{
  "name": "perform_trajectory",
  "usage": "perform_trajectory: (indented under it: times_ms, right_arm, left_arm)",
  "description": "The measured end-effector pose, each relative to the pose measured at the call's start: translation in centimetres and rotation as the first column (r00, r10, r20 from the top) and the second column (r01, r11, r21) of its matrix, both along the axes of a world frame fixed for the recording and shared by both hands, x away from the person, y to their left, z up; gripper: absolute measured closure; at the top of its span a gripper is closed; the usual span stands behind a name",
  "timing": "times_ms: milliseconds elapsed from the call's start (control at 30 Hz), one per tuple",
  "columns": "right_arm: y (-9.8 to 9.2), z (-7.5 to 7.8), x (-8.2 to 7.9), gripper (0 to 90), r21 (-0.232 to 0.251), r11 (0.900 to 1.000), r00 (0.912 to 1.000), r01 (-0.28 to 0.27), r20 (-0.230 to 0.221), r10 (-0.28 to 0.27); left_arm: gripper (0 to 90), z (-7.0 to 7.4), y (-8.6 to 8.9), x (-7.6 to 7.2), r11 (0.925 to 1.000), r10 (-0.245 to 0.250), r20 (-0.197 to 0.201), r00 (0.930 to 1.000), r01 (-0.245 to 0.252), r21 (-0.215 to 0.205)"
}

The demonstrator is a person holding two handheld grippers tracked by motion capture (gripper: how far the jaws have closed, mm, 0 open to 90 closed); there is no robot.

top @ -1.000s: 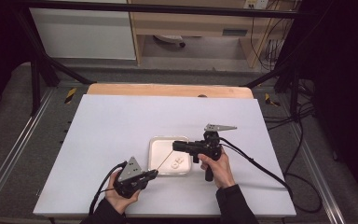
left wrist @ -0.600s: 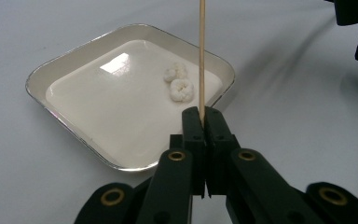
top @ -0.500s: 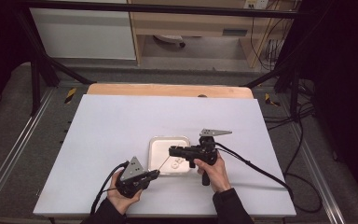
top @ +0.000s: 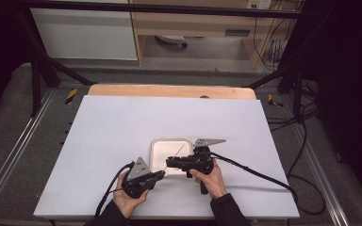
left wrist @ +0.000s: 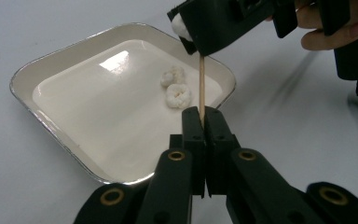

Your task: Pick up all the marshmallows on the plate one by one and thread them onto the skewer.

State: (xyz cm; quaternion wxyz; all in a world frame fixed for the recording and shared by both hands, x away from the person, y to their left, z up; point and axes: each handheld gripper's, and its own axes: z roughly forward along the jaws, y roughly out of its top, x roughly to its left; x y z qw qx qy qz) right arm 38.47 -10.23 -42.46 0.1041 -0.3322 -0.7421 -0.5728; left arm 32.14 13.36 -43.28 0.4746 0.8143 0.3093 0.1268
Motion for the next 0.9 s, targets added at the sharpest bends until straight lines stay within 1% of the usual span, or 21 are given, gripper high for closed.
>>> perform_trajectory:
  times_ms: [100,200,267,333,400,500,533,633,733,767,800,900]
  right_arm:
    - [0.2,-0.3,-0.1,77.5,-0.008,1.0,1.0,-0.004,-0.002,0.004]
    - [0.2,-0.4,-0.1,76.7,-0.016,1.0,1.0,-0.002,0.002,0.002]
    - [0.2,-0.3,-0.1,74.1,-0.015,1.0,1.0,0.003,0.007,-0.003]
    - [0.1,-0.1,-0.1,67.0,-0.021,1.0,0.9998,0.015,0.016,-0.015]
    - [-0.2,0.3,-0.1,58.0,-0.027,0.999,0.9986,0.034,0.041,-0.033]
    - [-0.7,1.0,-0.2,42.9,-0.032,0.997,0.9937,0.069,0.09,-0.066]
    - [-0.9,1.3,-0.2,37.5,-0.045,0.995,0.9913,0.084,0.105,-0.079]
    - [-1.4,1.5,0.0,27.3,-0.108,0.987,0.9848,0.122,0.137,-0.107]
    - [-1.7,1.5,0.2,19.1,-0.167,0.976,0.9783,0.136,0.178,-0.106]
    - [-1.8,1.4,0.3,16.5,-0.185,0.973,0.9786,0.136,0.178,-0.103]
    - [-1.8,1.4,0.4,15.1,-0.201,0.97,0.9785,0.135,0.181,-0.098]
    - [-1.8,1.1,0.6,13.5,-0.25,0.957,0.9737,0.146,0.207,-0.095]
  left_arm:
    - [88.5,-0.1,-0.1,0.1,1.0,0.003,-0.006,1.0,-0.003,0.008]
    - [88.4,-0.1,-0.1,0.1,1.0,0.003,-0.009,1.0,-0.003,0.005]
    - [88.4,-0.1,-0.1,0.1,1.0,0.003,-0.01,0.9999,-0.003,0.0]
    - [88.4,0.0,0.1,0.1,1.0,0.008,-0.01,0.9999,-0.008,-0.005]
    - [88.4,0.0,0.3,0.2,0.9999,0.013,-0.011,0.9999,-0.013,-0.01]
    - [88.4,0.1,0.7,0.3,0.9997,0.022,-0.014,0.9997,-0.023,-0.013]
    - [88.4,0.1,0.8,0.3,0.9996,0.024,-0.015,0.9996,-0.025,-0.012]
    - [88.4,0.2,1.3,0.3,0.9994,0.032,-0.018,0.9993,-0.033,-0.009]
    - [88.4,0.3,1.7,0.4,0.9992,0.039,-0.023,0.999,-0.039,-0.013]
    - [88.3,0.3,1.8,0.4,0.999,0.041,-0.024,0.9989,-0.042,-0.013]
    - [88.3,0.4,1.9,0.4,0.9991,0.041,-0.024,0.9989,-0.042,-0.008]
    - [88.4,0.4,2.3,0.4,0.999,0.045,-0.024,0.9987,-0.045,-0.003]
